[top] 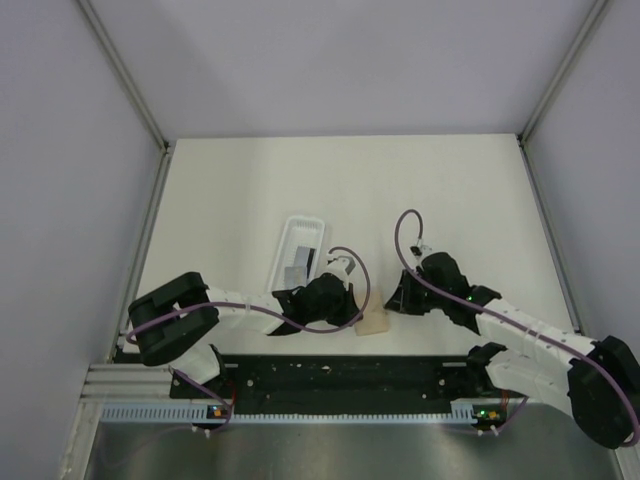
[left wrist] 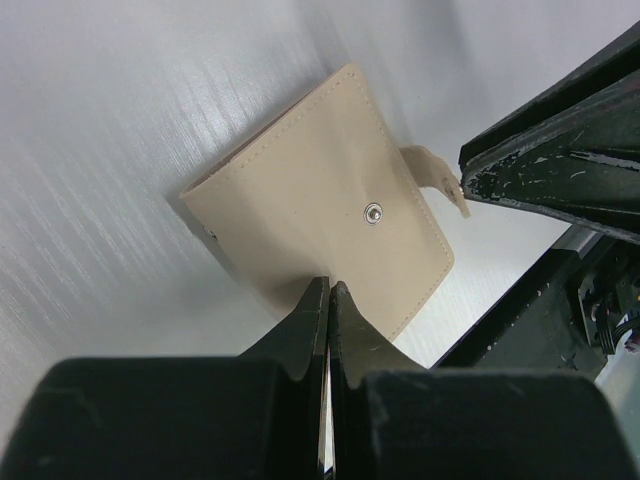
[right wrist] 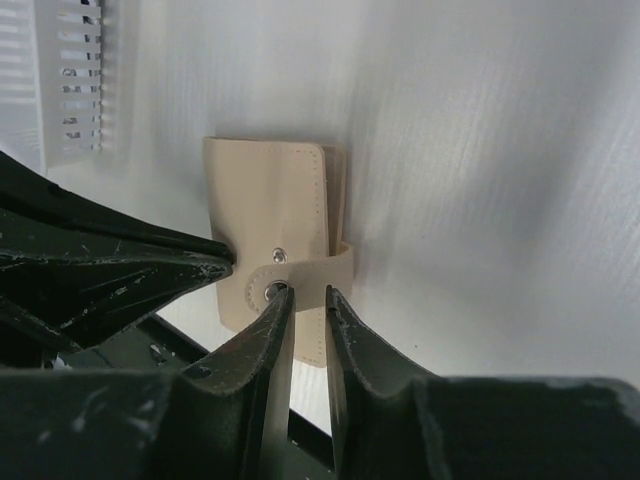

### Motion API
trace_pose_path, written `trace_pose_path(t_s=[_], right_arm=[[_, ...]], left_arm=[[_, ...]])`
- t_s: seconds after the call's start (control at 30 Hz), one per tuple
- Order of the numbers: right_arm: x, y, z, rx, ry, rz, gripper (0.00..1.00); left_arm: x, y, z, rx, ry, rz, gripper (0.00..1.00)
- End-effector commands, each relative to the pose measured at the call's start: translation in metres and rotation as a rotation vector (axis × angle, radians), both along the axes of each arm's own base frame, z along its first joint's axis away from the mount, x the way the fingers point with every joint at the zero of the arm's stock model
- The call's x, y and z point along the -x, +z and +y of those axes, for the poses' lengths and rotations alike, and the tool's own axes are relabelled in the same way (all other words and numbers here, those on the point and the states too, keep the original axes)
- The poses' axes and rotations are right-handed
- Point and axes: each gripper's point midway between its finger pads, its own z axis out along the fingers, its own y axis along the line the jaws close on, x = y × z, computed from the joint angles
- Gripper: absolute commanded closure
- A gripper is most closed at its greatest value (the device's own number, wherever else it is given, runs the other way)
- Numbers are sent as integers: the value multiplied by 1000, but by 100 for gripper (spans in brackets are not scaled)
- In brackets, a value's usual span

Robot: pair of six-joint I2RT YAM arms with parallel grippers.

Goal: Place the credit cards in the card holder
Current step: Close the card holder at the center of the board.

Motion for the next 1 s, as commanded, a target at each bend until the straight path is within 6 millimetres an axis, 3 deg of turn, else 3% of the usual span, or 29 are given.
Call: trace_pose_path(t_s=[0.0,0.3,0.97], right_arm=[[-7,8,13,-66,38,-37,81],[-8,12,24,-112,69,-27,81],[-12,9,25,-100,68,-28,80]], left_arm=[[3,-8,5,-21,-3,12,100],[3,-8,4,-21,-5,13,100],[4,-11,7,-22,-3,16,100]])
